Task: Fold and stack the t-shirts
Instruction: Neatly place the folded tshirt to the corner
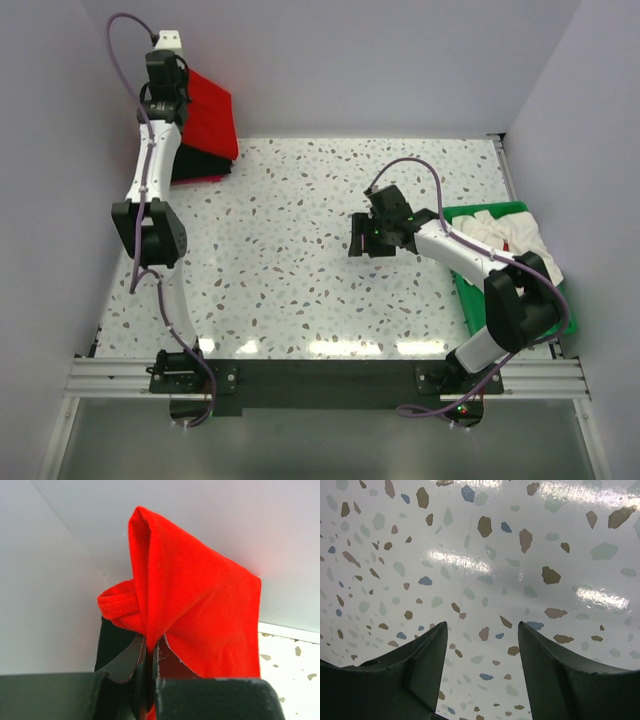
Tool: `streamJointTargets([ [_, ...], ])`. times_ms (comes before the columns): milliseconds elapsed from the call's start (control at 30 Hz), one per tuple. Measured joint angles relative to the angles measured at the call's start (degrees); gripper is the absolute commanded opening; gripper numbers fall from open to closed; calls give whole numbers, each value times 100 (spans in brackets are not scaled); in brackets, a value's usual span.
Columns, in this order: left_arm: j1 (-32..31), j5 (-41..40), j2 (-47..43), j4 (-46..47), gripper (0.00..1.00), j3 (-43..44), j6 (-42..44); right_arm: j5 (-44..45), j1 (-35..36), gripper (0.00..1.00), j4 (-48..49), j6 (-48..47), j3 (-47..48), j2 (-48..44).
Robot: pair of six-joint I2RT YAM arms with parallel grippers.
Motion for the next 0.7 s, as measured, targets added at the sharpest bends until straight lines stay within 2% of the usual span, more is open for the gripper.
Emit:
streamJointTargets([
  [133, 256, 214, 2, 46, 0, -186, -22, 4, 0, 62, -2, -2, 0, 2],
  [167, 323, 286, 7, 79, 3, -236, -26, 2, 0, 62, -2, -2, -2, 4],
  [200, 393, 343, 26, 109, 15, -267, -39, 4, 0, 62, -2, -7, 0, 11],
  [267, 525, 404, 114, 221, 25, -264, -144, 9, 0, 62, -20, -26, 0, 13],
  [300, 599, 435, 181, 269, 42, -262, -210, 17, 0, 62, -28, -39, 0, 13],
  [400, 848, 494, 402, 341, 66, -210, -507, 61, 0, 62, -31, -63, 0, 13],
  [467, 1016, 507, 494, 332, 72, -199, -682, 79, 0, 63, -28, -81, 0, 13],
  [533, 1150, 549, 501, 328, 86, -199, -837, 83, 0, 63, -28, -87, 0, 11],
  [567, 1200, 590, 481, 350, 89, -199, -920, 85, 0, 63, -31, -90, 0, 9],
  [700, 1231, 837, 232, 437, 91, -367, -1257, 101, 0, 63, -55, -107, 0, -72],
])
